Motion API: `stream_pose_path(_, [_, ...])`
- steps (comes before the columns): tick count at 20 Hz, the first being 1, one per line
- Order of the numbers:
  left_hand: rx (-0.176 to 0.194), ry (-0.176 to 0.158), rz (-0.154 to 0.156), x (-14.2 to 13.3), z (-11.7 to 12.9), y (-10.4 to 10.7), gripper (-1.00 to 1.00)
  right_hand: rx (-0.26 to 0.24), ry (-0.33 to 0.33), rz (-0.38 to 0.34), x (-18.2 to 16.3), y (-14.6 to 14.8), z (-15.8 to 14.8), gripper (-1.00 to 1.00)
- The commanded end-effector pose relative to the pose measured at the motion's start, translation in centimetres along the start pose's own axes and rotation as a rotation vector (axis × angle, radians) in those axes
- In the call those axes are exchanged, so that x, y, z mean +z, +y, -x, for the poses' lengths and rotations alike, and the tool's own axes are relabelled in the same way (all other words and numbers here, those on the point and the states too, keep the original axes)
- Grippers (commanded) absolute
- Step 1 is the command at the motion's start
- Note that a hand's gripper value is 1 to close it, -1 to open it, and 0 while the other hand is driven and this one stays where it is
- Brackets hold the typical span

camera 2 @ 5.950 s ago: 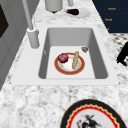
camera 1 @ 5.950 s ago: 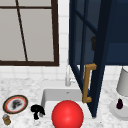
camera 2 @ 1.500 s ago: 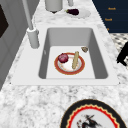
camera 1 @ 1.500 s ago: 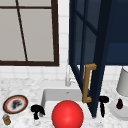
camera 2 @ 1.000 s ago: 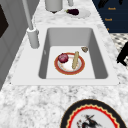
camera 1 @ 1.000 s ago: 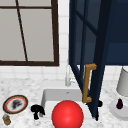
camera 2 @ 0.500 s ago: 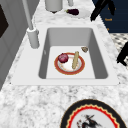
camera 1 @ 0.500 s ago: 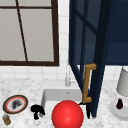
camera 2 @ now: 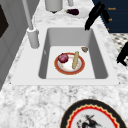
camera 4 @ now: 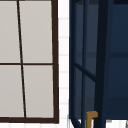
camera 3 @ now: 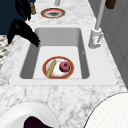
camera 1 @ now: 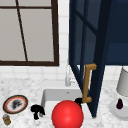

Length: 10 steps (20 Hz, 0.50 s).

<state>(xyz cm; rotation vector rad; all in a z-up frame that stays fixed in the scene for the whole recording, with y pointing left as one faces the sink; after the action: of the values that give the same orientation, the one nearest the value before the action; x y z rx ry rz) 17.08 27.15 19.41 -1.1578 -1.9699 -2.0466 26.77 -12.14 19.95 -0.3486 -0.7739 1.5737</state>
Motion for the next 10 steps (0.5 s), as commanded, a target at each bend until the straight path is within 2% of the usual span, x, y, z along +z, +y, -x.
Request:
stream_pose_path(1, [0.0, 0.0, 0.0, 0.0, 0.0, 0.0, 0.0, 0.051, 0.062, -0.03, -1.1, -0.6, -1.9, -1.0])
stream_pose_path(6, [0.0, 0.0, 0.0, 0.0, 0.0, 0.0, 0.0, 0.104, 0.129, -0.033, -1.0, -2.4, -3.9, -1.0])
stream_pose_path(10, [0.0, 0.0, 0.0, 0.0, 0.0, 0.0, 0.0, 0.13, 0.152, -0.062, -0.4, -3.4, -5.9, -1.0])
